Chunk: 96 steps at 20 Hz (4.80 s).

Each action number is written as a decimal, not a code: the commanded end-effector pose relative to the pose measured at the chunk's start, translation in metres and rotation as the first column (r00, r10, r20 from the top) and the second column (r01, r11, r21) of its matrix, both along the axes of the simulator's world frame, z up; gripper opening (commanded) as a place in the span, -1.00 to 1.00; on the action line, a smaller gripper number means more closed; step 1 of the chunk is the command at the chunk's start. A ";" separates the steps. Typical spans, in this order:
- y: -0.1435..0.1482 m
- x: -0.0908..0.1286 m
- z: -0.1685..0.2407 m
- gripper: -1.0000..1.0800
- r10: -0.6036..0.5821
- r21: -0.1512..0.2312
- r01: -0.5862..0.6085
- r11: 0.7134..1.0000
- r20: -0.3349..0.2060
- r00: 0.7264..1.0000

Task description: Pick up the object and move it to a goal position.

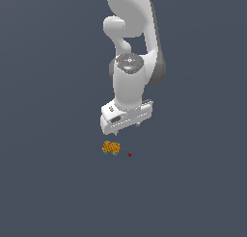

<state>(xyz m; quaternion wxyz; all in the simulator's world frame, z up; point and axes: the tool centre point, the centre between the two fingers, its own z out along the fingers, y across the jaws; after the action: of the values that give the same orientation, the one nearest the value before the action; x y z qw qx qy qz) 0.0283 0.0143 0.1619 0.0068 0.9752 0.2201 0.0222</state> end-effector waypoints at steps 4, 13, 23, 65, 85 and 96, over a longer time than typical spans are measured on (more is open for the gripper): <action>-0.007 0.005 -0.014 0.92 0.145 -0.009 -0.145 0.989 -0.010 0.989; -0.018 0.012 -0.038 0.92 0.371 -0.015 -0.372 0.928 -0.026 0.928; -0.031 0.019 -0.064 0.92 0.597 -0.011 -0.597 0.802 -0.041 0.801; -0.046 0.026 -0.147 -1.00 0.815 0.003 -0.816 0.579 -0.046 0.578; 0.000 0.013 -0.128 -1.00 0.815 0.003 -0.815 0.579 -0.047 0.578; 0.119 -0.017 -0.080 -1.00 0.815 0.003 -0.816 0.579 -0.047 0.578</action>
<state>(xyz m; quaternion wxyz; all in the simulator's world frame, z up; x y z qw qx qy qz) 0.0159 0.1173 0.0748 0.0001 0.7652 0.6438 -0.0006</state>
